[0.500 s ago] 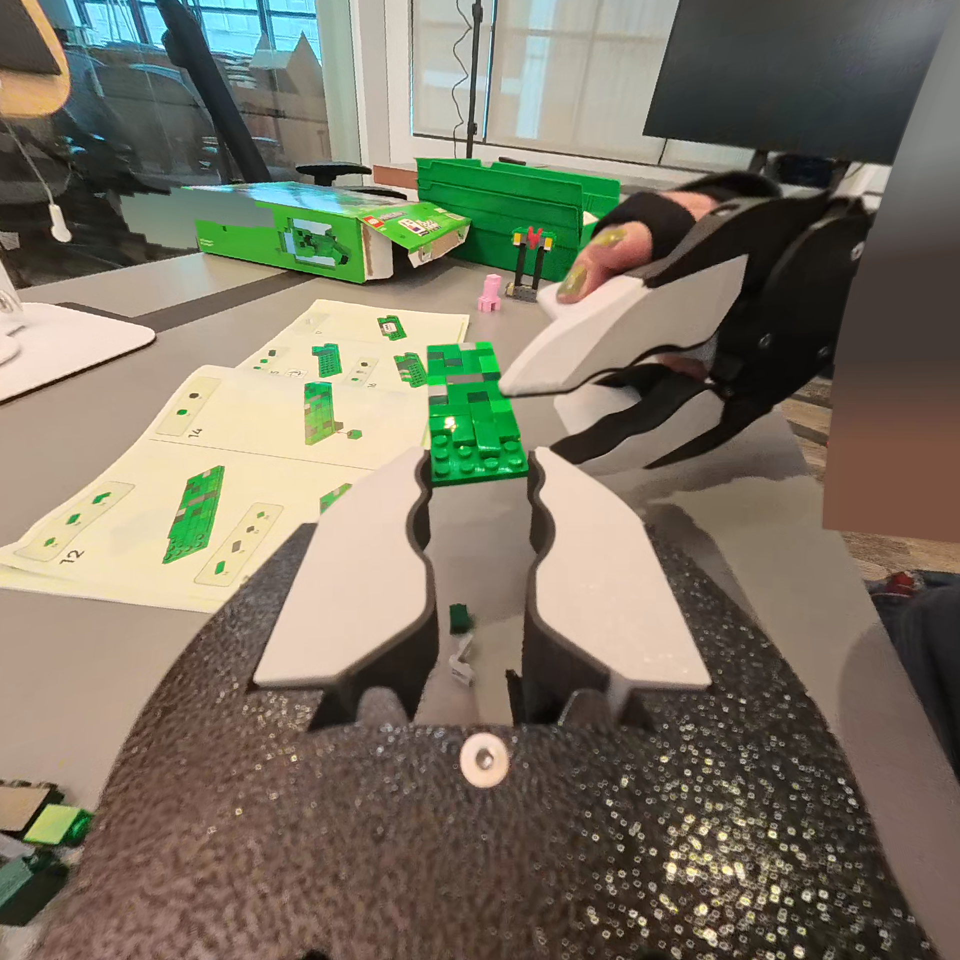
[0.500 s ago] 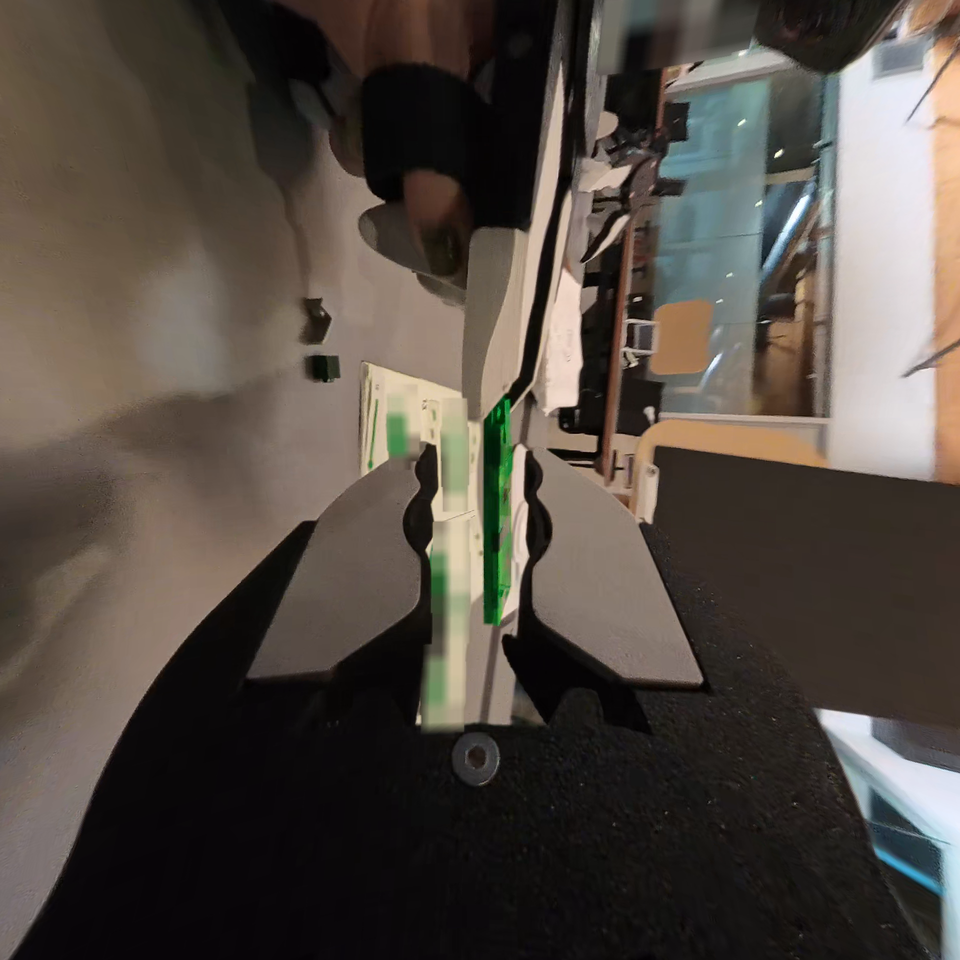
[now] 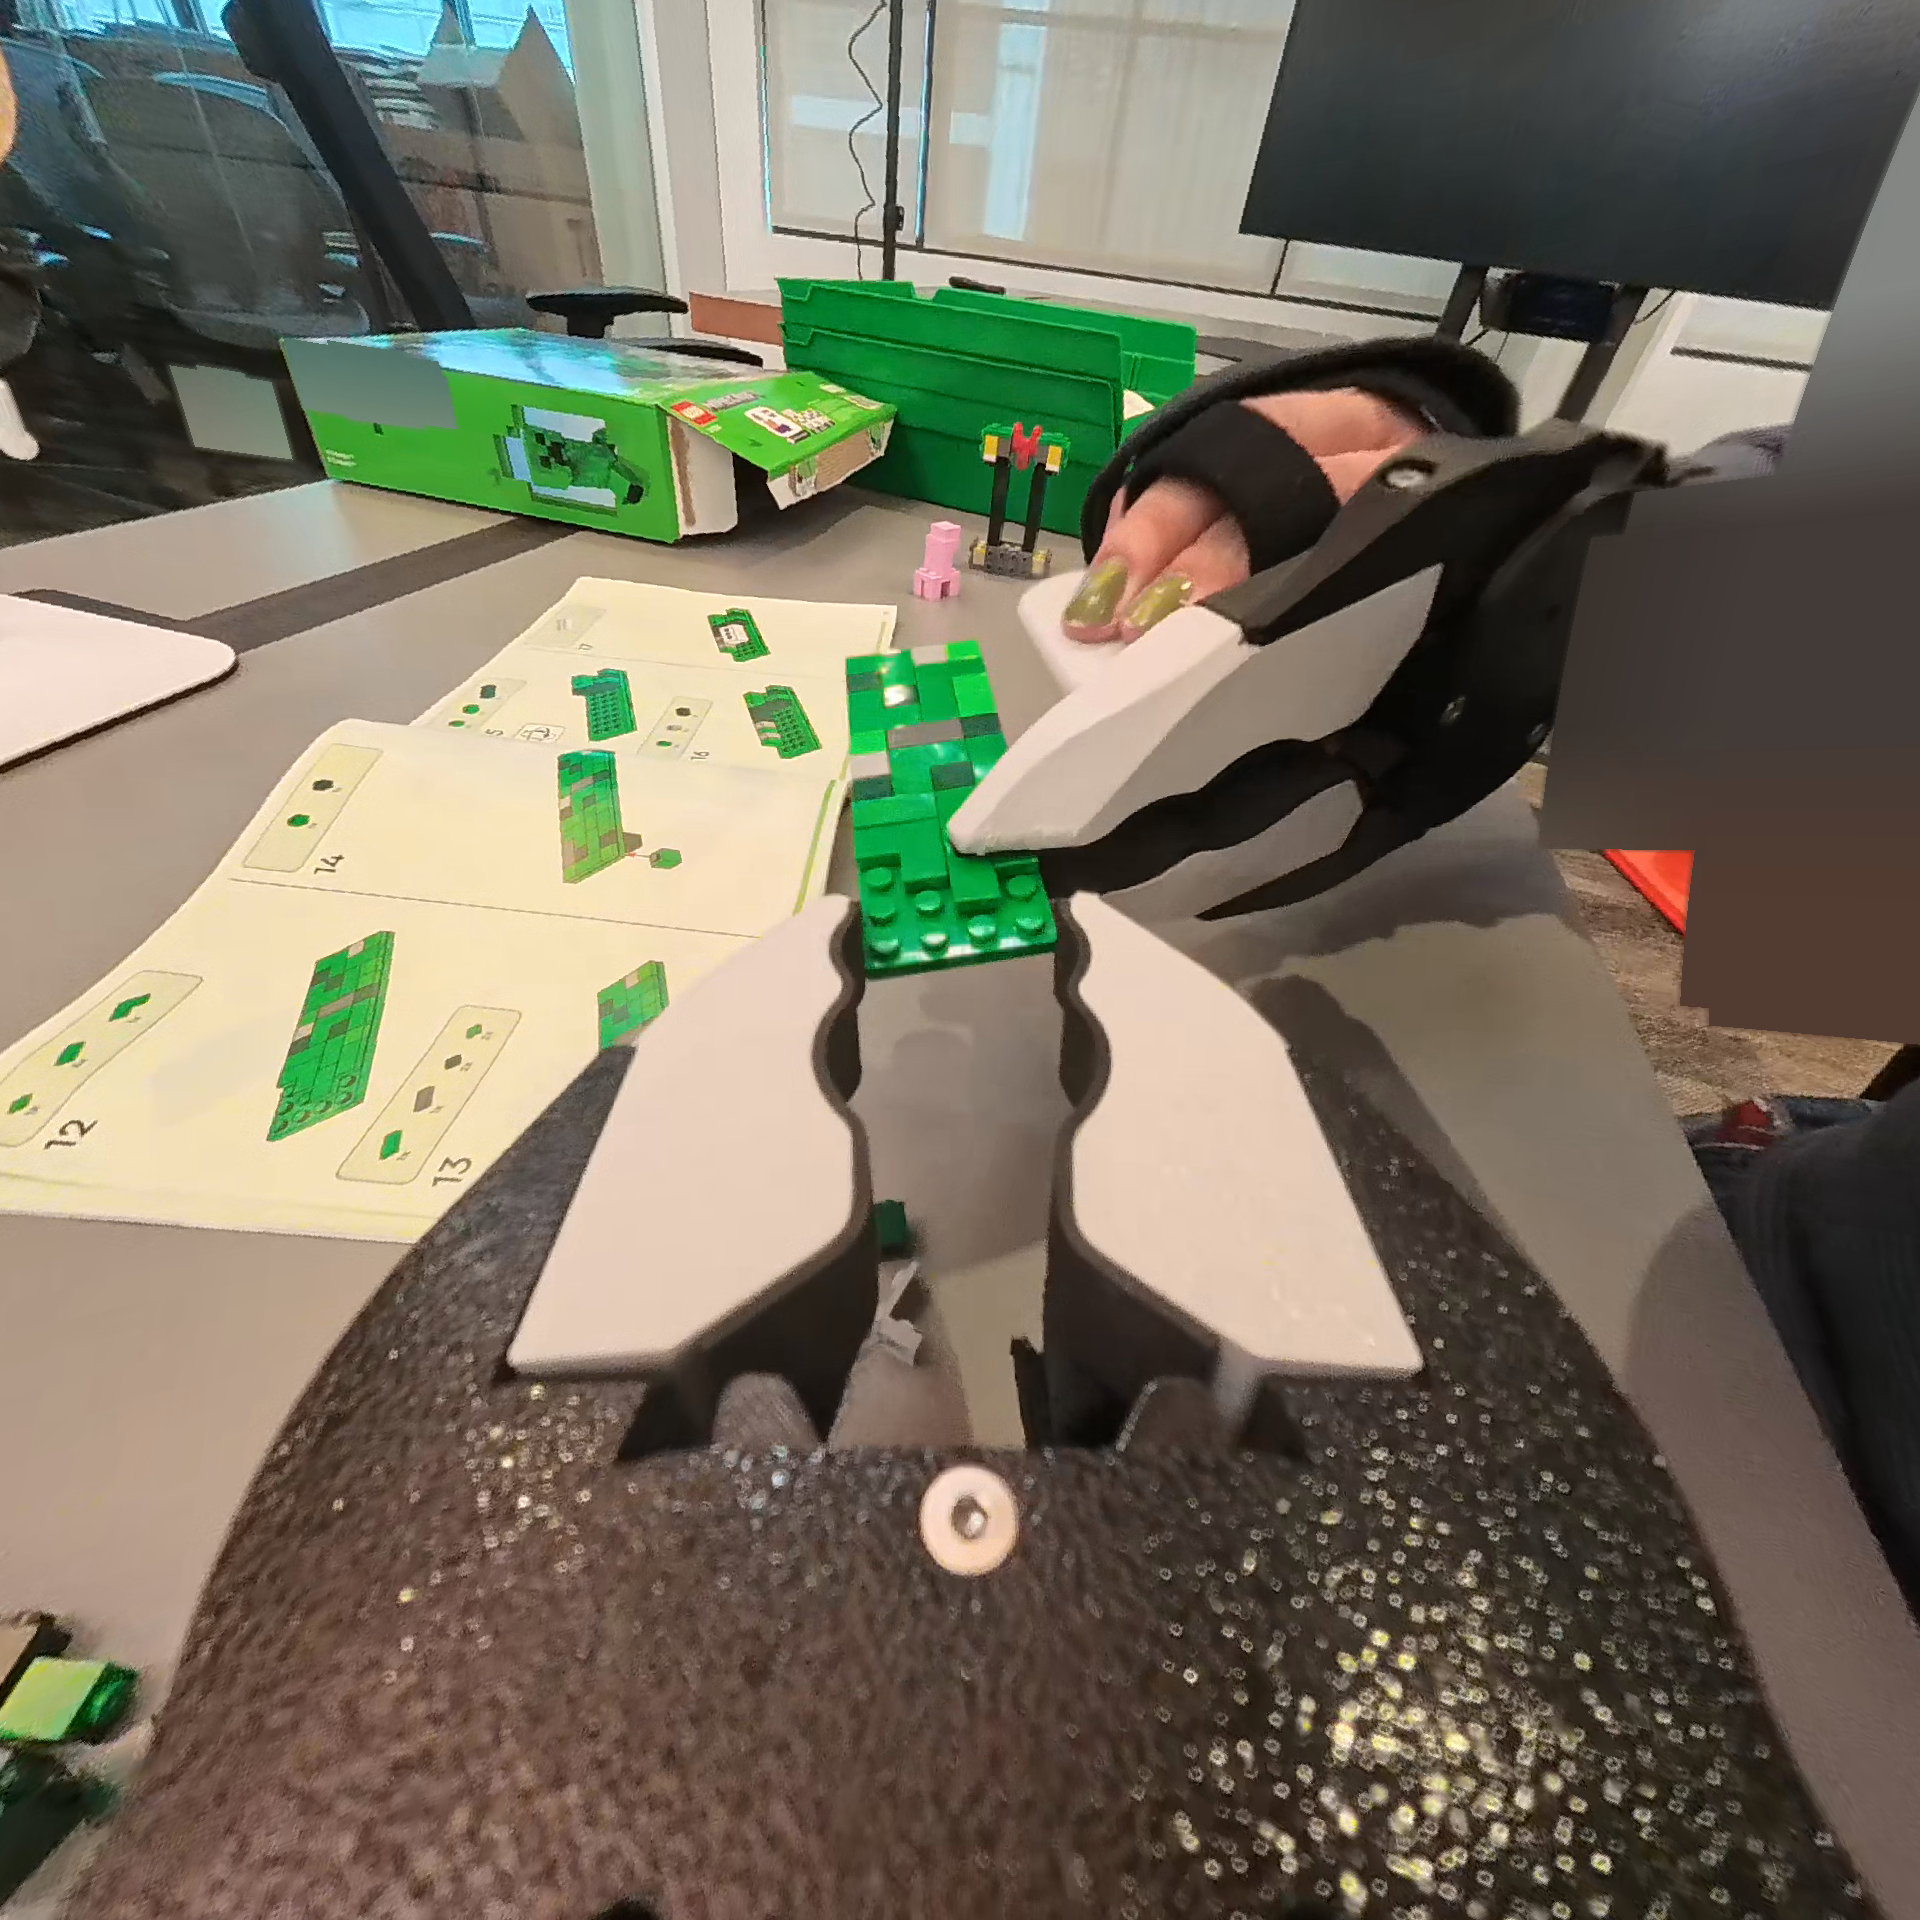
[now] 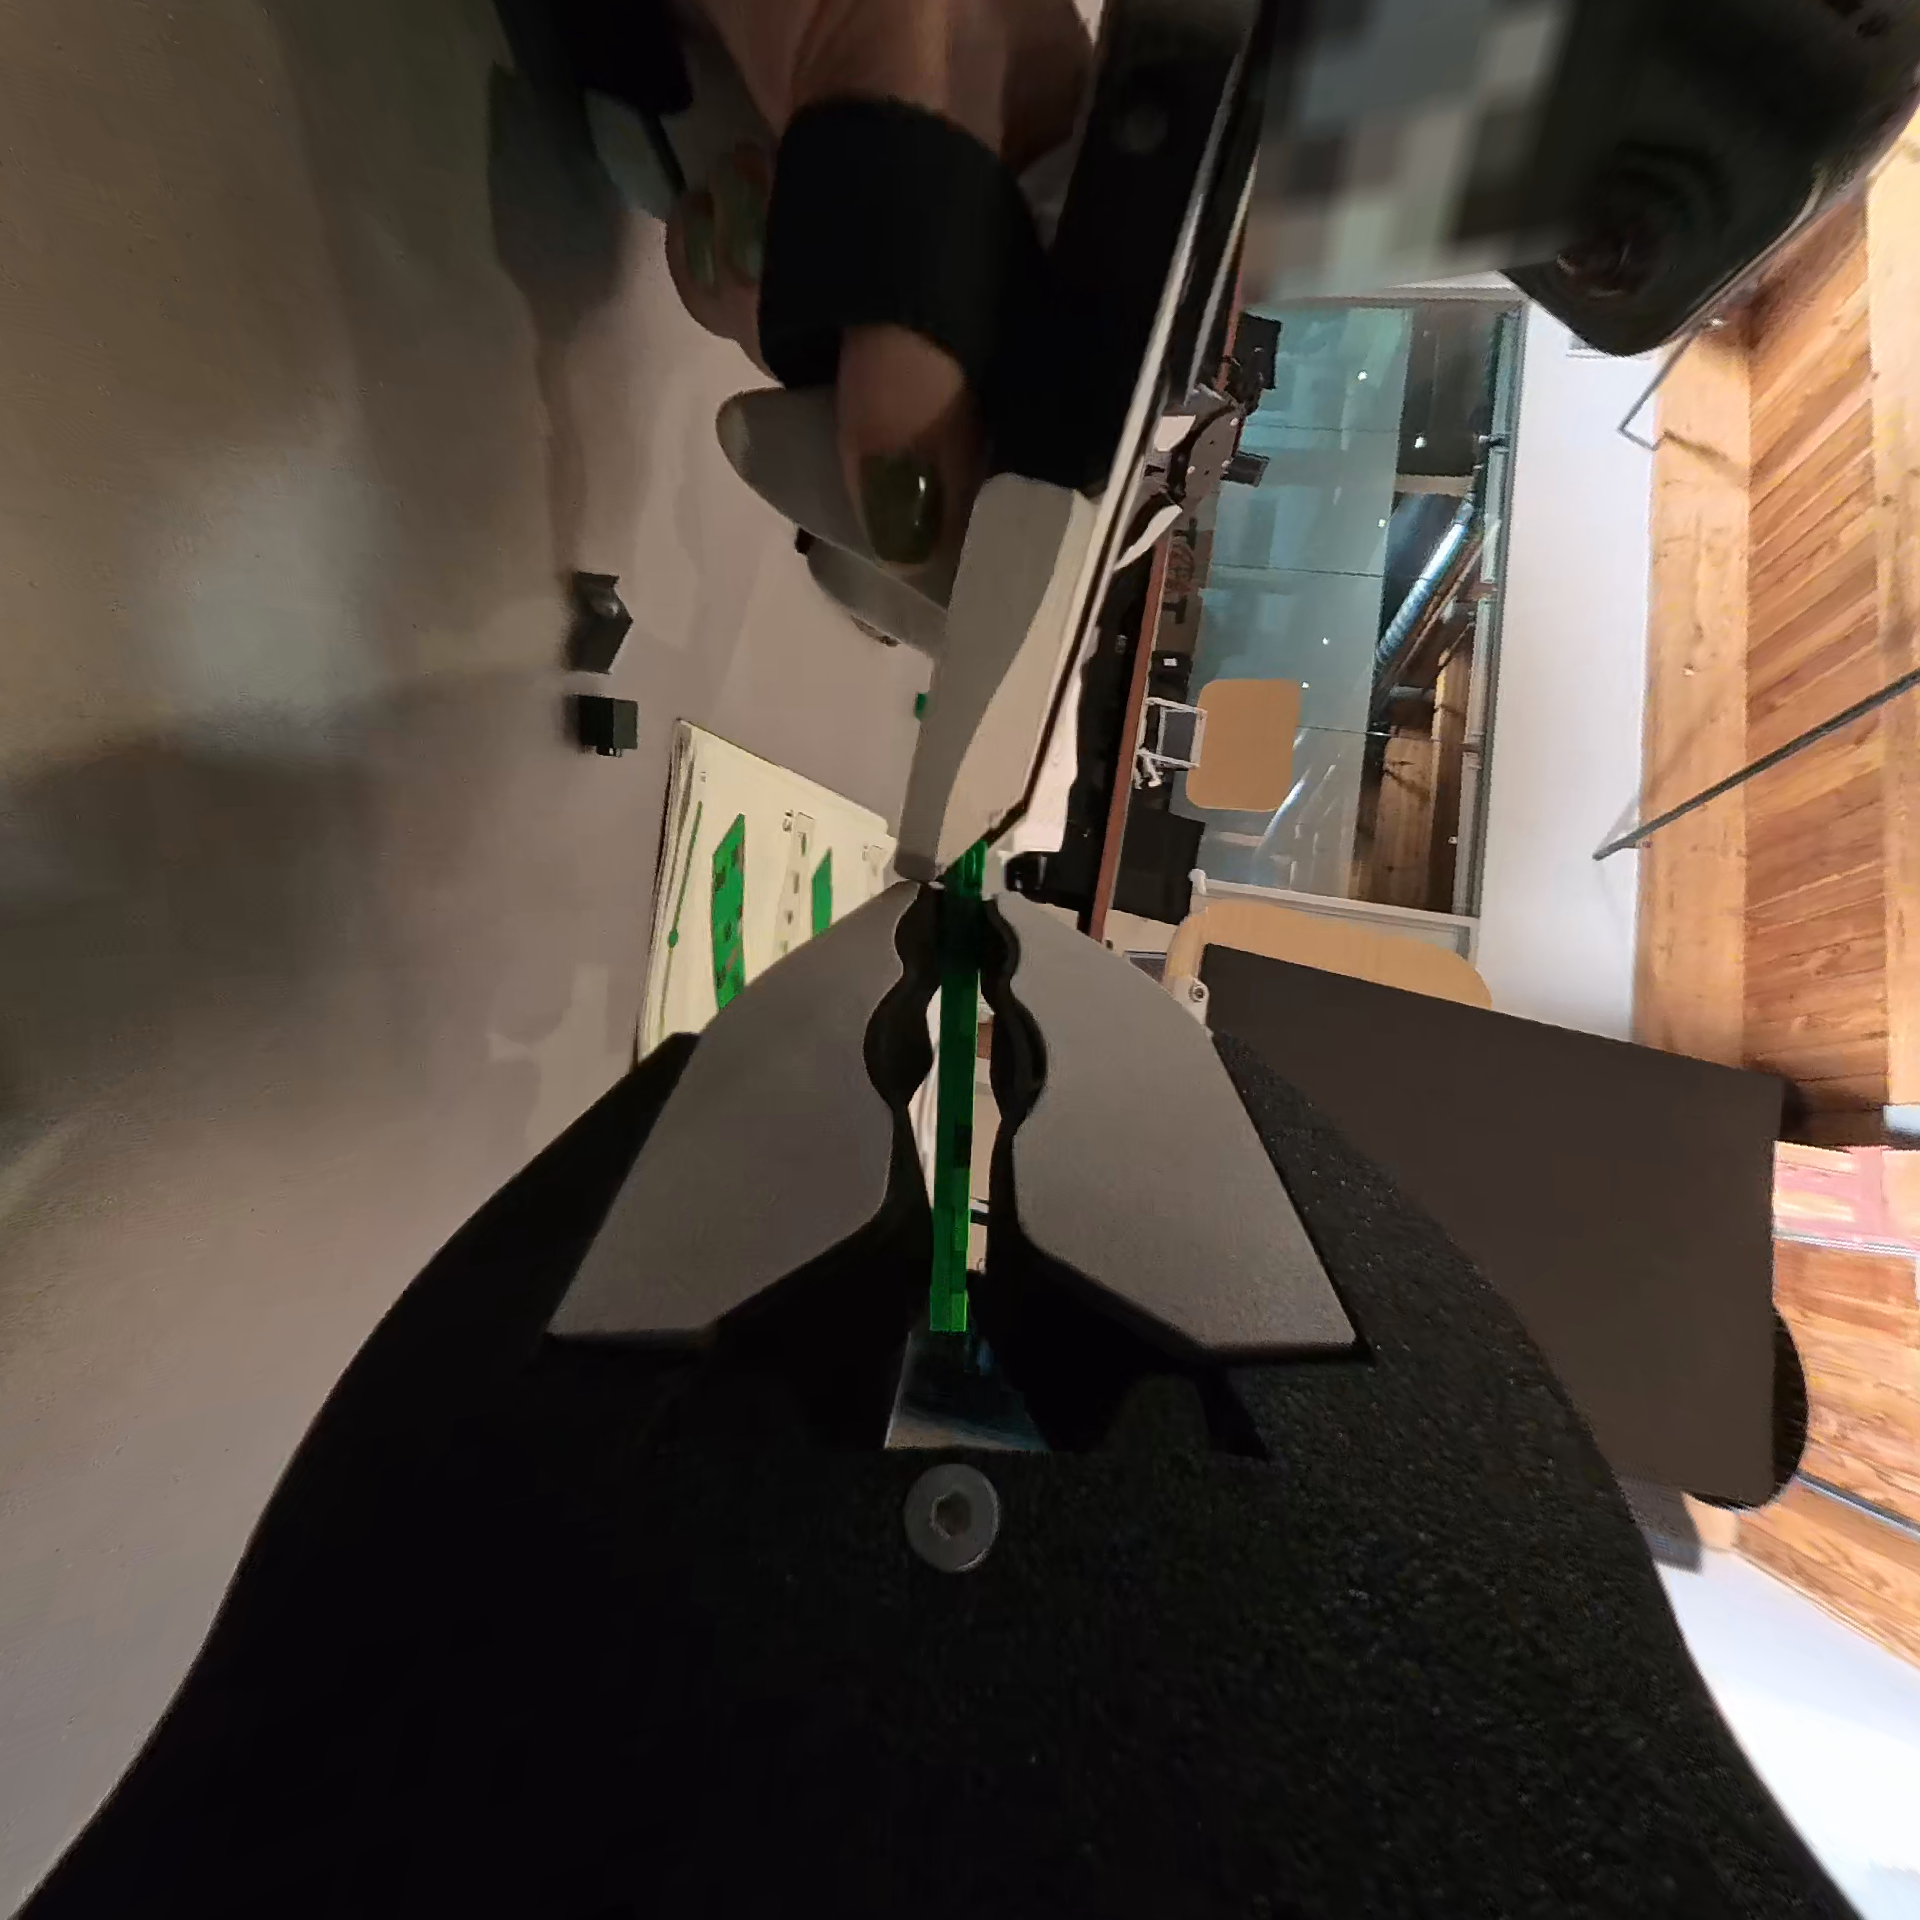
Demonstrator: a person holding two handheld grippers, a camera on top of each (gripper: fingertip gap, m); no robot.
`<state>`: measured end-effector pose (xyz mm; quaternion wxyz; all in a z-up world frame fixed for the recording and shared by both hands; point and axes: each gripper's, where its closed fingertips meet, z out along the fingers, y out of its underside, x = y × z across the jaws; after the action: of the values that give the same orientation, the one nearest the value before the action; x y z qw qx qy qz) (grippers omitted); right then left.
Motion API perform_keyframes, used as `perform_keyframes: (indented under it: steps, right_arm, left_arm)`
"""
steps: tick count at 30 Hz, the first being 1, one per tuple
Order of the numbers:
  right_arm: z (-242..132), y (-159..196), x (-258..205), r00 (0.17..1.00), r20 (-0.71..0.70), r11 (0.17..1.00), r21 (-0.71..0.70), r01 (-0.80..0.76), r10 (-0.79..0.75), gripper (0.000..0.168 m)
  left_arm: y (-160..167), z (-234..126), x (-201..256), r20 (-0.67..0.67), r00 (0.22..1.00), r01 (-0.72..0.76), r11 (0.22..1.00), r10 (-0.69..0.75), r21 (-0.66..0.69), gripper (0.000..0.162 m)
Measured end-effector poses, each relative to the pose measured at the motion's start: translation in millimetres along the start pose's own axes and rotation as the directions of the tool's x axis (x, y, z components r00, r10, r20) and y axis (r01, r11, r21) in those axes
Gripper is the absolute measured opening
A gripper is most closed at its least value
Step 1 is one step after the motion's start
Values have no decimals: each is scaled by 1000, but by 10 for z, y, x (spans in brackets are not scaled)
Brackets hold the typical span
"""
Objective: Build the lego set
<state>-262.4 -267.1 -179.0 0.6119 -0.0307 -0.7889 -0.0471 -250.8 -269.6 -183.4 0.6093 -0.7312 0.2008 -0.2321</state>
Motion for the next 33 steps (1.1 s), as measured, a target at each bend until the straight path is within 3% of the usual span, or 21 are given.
perform_keyframes:
  steps: [5, 10, 12, 17, 20, 22, 24, 26, 28, 33]
  right_arm:
    - [-21, 6, -37, 1000, 27, 1000, -5, -7, 7, 6]
    - [-22, 0, -47, 992, 3, 992, 20, -125, 125, 8]
    - [-6, 28, -81, 994, 3, 994, -3, -107, 107, 17]
    - [-23, 181, -58, 995, -30, 993, -65, -94, 92, 20]
    - [-50, 323, -11, 994, -48, 987, -124, -105, 100, 20]
    - [-56, 389, -3, 995, -54, 983, -159, -89, 81, 8]
    - [-59, 386, -19, 997, -38, 984, -164, -69, 64, 6]
    - [-66, 373, 6, 994, -36, 981, -161, -112, 107, 7]
    - [-72, 390, -13, 990, 9, 975, -175, -135, 139, 7]
    - [-109, 375, -92, 958, 124, 954, -188, -234, 259, 6]
  left_arm:
    - [29, 22, 13, -5, 1000, -6, 1000, 6, -25, 34]
    - [28, 22, 10, -8, 1000, 0, 1000, 0, -24, 34]
    - [26, 20, 18, -13, 1000, -1, 1000, 0, -22, 34]
    - [10, 7, 14, -24, 1000, 16, 1000, -17, -9, 34]
    - [-12, -10, 14, -46, 998, 46, 999, -46, 10, 34]
    - [-23, -17, 22, -62, 996, 58, 998, -57, 18, 34]
    - [-47, -26, 24, -61, 997, 52, 998, -49, 38, 35]
    - [-162, -62, 36, -40, 999, 2, 991, 4, 131, 35]
    - [-275, -107, 78, -9, 994, -101, 972, 105, 212, 48]
    - [-181, -97, 4, 156, 902, -415, 908, 404, 50, 45]
